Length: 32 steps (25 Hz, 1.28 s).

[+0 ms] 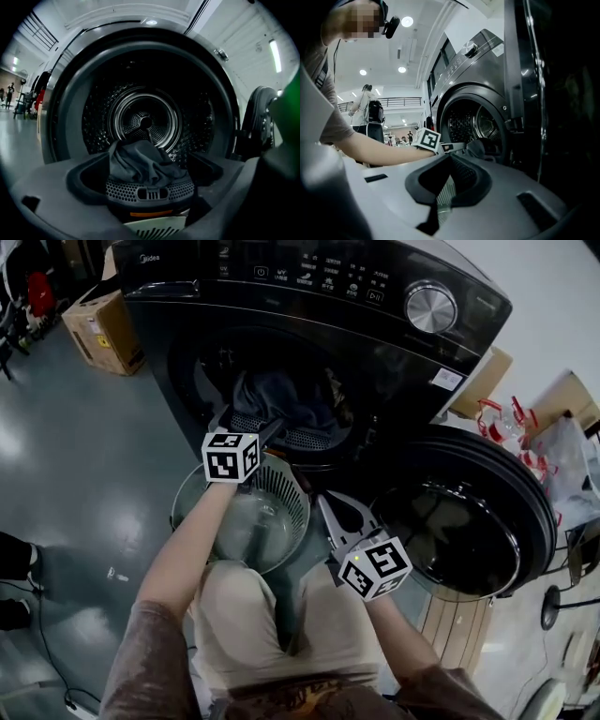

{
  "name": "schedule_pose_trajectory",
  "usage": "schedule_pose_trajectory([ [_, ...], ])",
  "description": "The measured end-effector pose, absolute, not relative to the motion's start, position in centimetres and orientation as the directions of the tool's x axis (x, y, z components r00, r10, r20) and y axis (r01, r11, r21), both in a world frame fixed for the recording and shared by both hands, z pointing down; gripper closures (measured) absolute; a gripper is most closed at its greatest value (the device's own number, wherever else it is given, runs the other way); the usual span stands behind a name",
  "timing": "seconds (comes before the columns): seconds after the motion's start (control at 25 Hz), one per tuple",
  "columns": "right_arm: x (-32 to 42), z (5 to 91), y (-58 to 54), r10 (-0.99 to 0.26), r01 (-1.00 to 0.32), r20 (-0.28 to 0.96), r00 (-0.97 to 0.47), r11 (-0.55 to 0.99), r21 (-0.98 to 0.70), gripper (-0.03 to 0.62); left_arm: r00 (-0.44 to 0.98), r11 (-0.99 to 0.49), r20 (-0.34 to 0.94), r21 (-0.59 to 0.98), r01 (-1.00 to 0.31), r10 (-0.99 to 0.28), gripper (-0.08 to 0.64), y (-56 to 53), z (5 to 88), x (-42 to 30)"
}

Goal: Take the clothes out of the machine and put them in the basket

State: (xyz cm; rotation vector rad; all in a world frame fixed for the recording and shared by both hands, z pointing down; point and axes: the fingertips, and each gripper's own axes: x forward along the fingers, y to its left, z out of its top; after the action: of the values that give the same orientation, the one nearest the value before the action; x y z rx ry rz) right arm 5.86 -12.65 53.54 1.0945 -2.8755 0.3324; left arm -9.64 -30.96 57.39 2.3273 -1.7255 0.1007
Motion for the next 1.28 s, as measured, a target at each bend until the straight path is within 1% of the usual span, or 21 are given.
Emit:
schedule_pose_trajectory([
  [0.2,5.7,53.4,-12.1,-0.654,-0.663,0.116,-0.748,0.728,-0.174,0.595,0.266,-0.217,0.292,0.188,-0.958,-0.919,0.051,-34.7,61.2,-10.9],
  [0.44,6.2,53.1,-12.7,-0.681,-0.690,0.115,-0.723,0.706,-0.161,0.595,0.267,-0.209,0.382,0.188,-0.960,-0.885,0.061,-37.3,63.6,-10.5],
  [0.48,6.2,53.1,-12.8,-0.685,-0.693,0.113,-0.720,0.702,-0.161,0.595,0.270,-0.212,0.392,0.187,-0.959,-0.879,0.097,-37.4,63.8,-10.4],
  [0.56,6.3,53.0,-12.9,-0.690,-0.699,0.112,-0.715,0.698,-0.159,0.595,0.273,-0.215,0.403,0.182,-0.959,-0.874,0.234,-37.5,63.8,-10.4],
  [0.68,6.5,53.2,-13.0,-0.696,-0.705,0.117,-0.709,0.691,-0.158,0.595,0.275,-0.217,0.387,0.189,-0.958,-0.880,0.401,-37.0,63.4,-10.5],
  [0.76,6.5,53.4,-13.1,-0.697,-0.706,0.120,-0.707,0.690,-0.155,0.595,0.292,-0.233,0.360,0.197,-0.952,-0.886,0.487,-36.7,62.7,-10.3],
  [0.8,6.4,53.5,-13.2,-0.695,-0.705,0.121,-0.709,0.693,-0.152,0.595,0.300,-0.244,0.350,0.195,-0.950,-0.888,0.511,-36.4,62.4,-10.2],
  [1.0,6.3,54.0,-13.5,-0.688,-0.700,0.129,-0.714,0.699,-0.150,0.595,0.354,-0.297,0.316,0.213,-0.931,-0.880,0.525,-33.3,61.1,-9.4],
  [1.28,5.8,53.3,-14.2,-0.670,-0.678,0.106,-0.735,0.721,-0.142,0.595,0.442,-0.409,0.277,0.170,-0.897,-0.853,0.526,-25.5,57.9,-8.3],
])
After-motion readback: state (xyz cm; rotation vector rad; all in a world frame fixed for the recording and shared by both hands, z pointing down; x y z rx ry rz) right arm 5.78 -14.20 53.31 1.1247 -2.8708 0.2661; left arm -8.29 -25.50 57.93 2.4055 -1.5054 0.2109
